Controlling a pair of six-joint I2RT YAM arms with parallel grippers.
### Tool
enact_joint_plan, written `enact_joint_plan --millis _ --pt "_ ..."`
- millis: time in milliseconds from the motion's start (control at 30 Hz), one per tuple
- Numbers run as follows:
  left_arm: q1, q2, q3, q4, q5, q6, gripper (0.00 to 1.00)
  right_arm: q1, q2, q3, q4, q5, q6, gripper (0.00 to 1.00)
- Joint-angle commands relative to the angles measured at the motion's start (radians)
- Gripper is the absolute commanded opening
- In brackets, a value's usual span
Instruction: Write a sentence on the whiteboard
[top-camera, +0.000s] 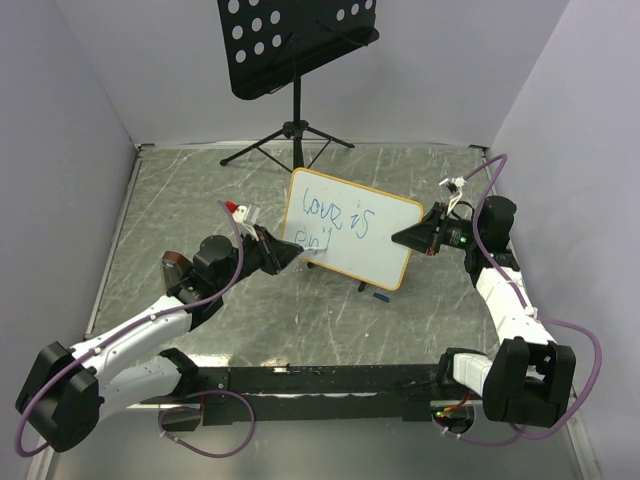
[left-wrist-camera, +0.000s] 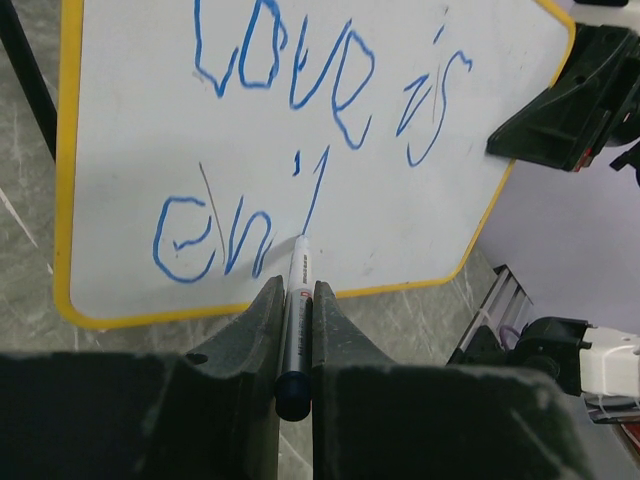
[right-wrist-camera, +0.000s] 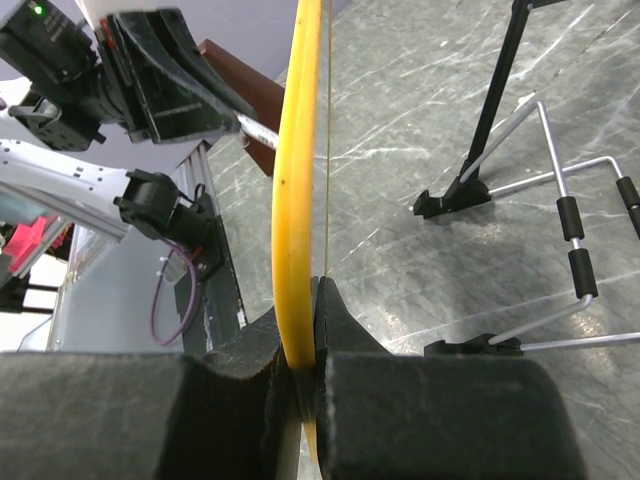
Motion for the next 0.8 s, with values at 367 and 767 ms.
enact_joint_plan --millis 367,767 --pt "0.005 -0.019 -0.024 -0.019 0.023 -0.007 0.01 0.004 -0.028 0.019 0.073 -0.084 0.009 0.0" --pt "0.023 0.024 0.042 0.045 0.023 -0.012 0.01 0.004 -0.028 0.021 0.072 -0.086 0.008 0.0"
